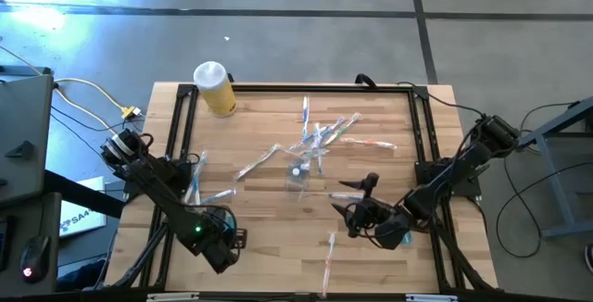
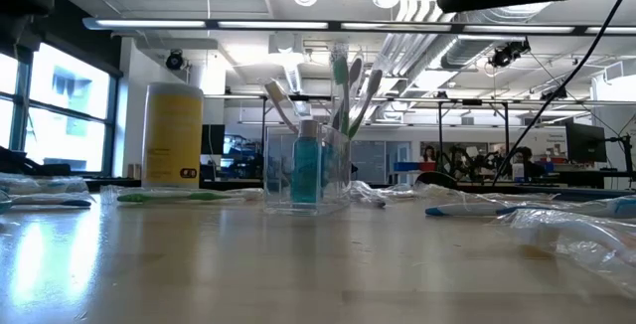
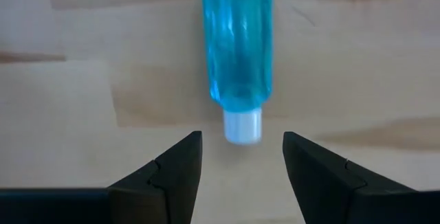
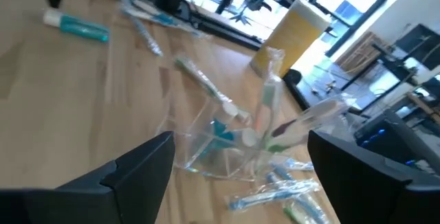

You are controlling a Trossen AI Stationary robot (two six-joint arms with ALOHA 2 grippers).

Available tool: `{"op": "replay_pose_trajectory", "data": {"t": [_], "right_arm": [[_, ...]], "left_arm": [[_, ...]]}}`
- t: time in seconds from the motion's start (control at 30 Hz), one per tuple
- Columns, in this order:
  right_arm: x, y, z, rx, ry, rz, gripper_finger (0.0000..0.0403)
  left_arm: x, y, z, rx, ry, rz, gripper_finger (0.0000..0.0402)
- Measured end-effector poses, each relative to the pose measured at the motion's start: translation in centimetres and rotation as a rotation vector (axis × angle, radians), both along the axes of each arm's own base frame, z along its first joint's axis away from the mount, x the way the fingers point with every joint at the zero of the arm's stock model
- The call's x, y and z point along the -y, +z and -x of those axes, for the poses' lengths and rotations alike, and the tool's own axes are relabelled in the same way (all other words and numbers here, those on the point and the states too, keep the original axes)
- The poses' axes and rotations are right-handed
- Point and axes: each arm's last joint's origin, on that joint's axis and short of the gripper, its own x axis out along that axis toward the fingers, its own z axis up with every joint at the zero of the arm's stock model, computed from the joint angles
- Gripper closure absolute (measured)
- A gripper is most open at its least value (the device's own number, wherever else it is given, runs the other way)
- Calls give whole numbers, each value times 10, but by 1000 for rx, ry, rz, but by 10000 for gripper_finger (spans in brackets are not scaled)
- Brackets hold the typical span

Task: Pick & Place toothbrushing station
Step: Put the blue mouthwash into the transparent organizer

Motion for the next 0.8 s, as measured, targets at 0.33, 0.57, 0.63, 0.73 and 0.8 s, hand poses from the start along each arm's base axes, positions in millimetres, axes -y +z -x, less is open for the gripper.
{"op": "replay_pose_trajectory", "data": {"t": [0.33, 0.57, 0.63, 0.73, 0.8], "right_arm": [[-4, -8, 10, -62, 33, -46, 77], [-5, -12, 15, -84, 25, -56, 77], [-6, -12, 16, -88, 26, -56, 77], [-6, -13, 18, -93, 28, -56, 77], [-6, -13, 18, -93, 25, -59, 77]], "left_arm": [[-6, -14, -4, 41, 22, 14, 206], [-9, -26, -15, 2, 24, 46, 206], [-10, -31, -17, -26, 26, 45, 206], [-10, -38, -19, -46, 30, 35, 206], [-10, -41, -20, -55, 25, 31, 206]]}}
